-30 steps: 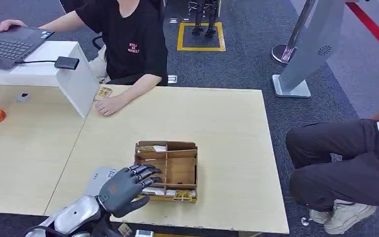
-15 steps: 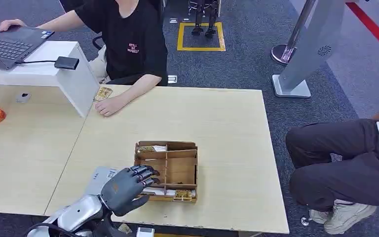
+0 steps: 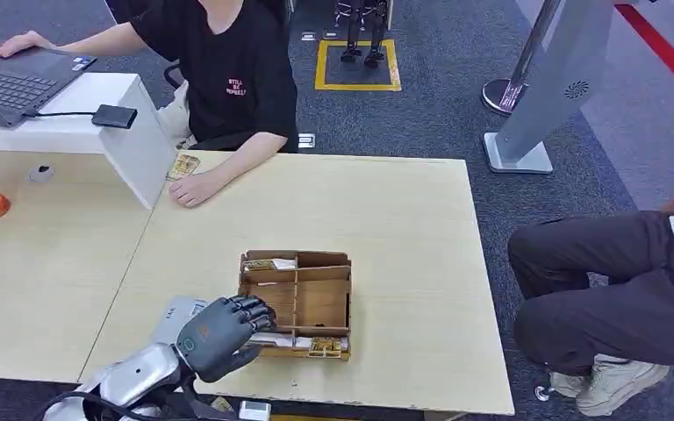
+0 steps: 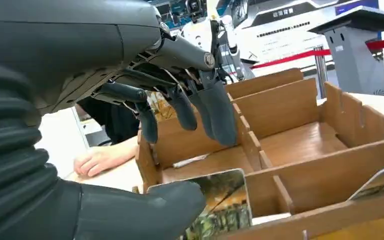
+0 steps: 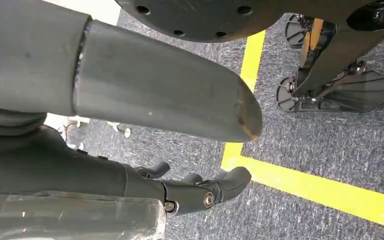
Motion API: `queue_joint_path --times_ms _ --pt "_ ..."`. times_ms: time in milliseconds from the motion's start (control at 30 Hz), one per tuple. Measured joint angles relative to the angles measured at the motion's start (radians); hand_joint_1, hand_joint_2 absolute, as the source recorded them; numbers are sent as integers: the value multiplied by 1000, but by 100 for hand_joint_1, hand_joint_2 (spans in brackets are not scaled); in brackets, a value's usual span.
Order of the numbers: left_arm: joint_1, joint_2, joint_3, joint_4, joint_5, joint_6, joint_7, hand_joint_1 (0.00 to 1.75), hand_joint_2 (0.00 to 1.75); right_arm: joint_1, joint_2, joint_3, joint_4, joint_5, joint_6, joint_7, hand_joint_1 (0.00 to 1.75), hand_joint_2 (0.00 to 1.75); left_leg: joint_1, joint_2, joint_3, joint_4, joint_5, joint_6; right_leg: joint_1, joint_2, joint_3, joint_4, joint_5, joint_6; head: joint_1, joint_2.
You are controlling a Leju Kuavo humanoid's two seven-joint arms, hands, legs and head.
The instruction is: Pass the card to the sensor for recognition and then transmit it.
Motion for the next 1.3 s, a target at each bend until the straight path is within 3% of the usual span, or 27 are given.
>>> queue_joint_path --times_ms 567,600,633,667,767,1300 --pt "0 48 -1 0 23 -31 5 66 175 -1 -2 0 0 0 0 0 0 0 0 0 0 0 0 0 0 0 0 0 0 0 0 0" --pt "0 52 -1 0 28 -35 3 72 175 -1 -2 0 0 0 0 0 0 0 0 0 0 0 0 0 0 0 0 0 0 0 0 0" --pt "0 56 -1 0 35 -44 0 89 175 -1 -2 0 0 1 0 0 0 0 0 0 0 0 0 0 0 0 0 0 0 0 0 0" --pt "-2 61 -1 0 53 -60 -9 143 175 -1 -2 0 0 3 1 0 0 0 0 0 0 0 0 0 0 0 0 0 0 0 0 0" --pt "-7 79 -2 0 84 -81 -23 173 175 -1 -5 0 0 8 2 0 0 0 0 0 0 0 0 0 0 0 0 0 0 0 0 0" --pt "-19 116 -3 -5 86 -79 -20 175 175 -1 -8 0 0 9 2 2 0 0 0 0 0 0 0 0 0 0 0 0 0 0 0 0"
